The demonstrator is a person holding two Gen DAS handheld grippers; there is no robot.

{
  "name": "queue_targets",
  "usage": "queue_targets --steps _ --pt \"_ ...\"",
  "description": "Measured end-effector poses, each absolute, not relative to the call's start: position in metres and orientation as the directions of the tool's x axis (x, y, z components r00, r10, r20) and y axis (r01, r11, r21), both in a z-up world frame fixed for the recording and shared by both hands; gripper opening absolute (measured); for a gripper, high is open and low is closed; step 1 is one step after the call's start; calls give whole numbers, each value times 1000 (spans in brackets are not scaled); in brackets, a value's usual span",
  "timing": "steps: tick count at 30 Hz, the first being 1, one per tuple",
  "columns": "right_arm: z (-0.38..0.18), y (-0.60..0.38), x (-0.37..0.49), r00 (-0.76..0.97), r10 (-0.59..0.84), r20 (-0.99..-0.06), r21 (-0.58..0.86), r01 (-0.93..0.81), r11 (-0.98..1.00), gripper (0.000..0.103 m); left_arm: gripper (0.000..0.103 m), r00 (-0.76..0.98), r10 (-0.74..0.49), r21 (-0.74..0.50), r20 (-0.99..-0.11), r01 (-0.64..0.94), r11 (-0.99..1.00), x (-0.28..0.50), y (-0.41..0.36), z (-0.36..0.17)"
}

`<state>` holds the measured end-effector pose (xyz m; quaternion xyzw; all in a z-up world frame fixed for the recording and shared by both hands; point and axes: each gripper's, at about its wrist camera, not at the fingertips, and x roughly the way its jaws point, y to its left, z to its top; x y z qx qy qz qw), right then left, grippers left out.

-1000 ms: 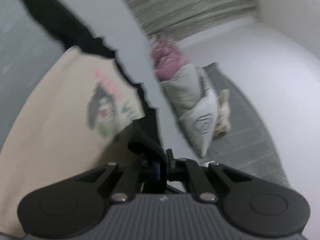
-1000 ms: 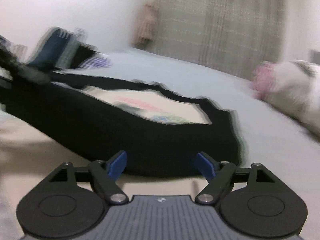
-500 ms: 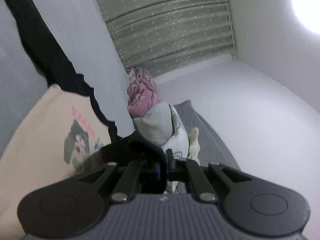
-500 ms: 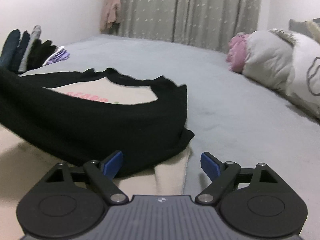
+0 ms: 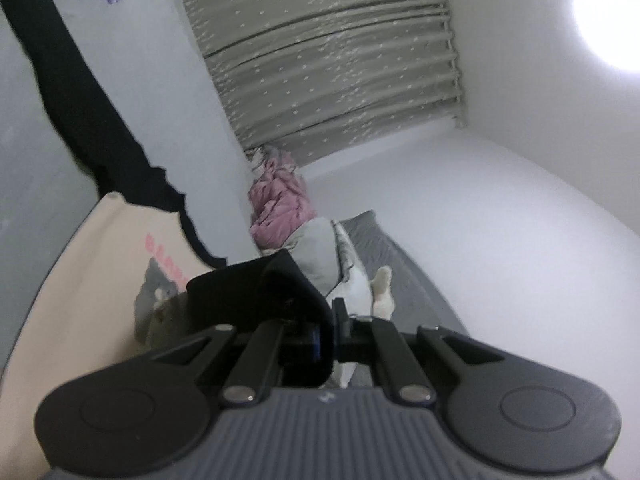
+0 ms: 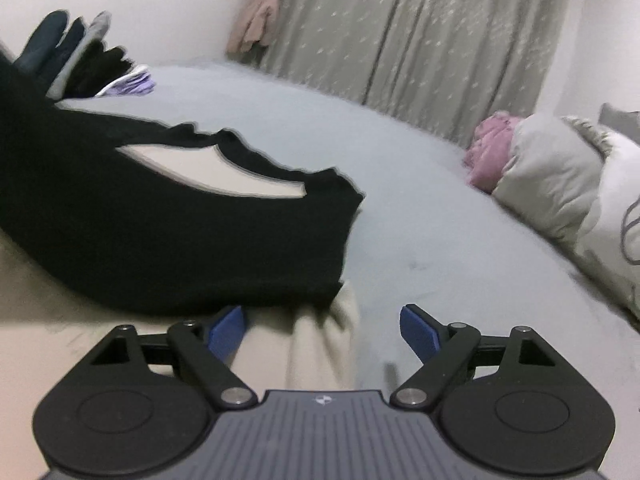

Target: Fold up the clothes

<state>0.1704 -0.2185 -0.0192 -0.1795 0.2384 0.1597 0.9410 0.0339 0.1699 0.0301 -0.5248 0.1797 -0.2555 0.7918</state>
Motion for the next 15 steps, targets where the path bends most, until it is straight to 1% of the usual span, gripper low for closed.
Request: queue_targets --steps 1,2,4,5,6,7,8,9,12,14,15 --pt "-19 -219 174 837 227 -498 -254 -391 884 59 4 804 -594 -923 -25 210 323 34 169 28" --pt "-20 -220 175 838 236 -492 -251 -397 883 58 4 803 -595 -923 -33 205 327 34 169 27" --pt "-20 -221 177 839 253 -482 -256 -411 875 50 4 803 -594 -921 -45 197 336 35 168 25" --pt "-20 -222 178 841 255 -476 -260 -412 873 48 4 804 -592 -919 -56 190 345 35 168 24" --pt "-20 -222 179 845 255 -471 -264 -411 873 42 4 806 -589 -918 -66 183 353 36 169 23" --pt "-19 -226 179 852 250 -461 -255 -397 881 29 4 807 -586 -916 -76 176 362 36 169 21" --pt "-17 -229 181 858 241 -454 -244 -380 892 20 4 807 -585 -915 -79 175 364 36 169 21" --pt "-15 -234 183 864 227 -449 -227 -356 907 13 4 805 -584 -911 -105 158 382 36 169 18" --pt "-12 -249 186 879 185 -440 -175 -286 942 12 4 799 -583 -906 -147 128 404 38 169 13" --pt "-13 -268 198 841 173 -512 -25 -216 976 12 4 786 -575 -886 -226 79 456 41 169 7" --pt "-14 -273 201 829 179 -530 13 -203 979 12 4 770 -563 -868 -299 26 496 44 168 0"
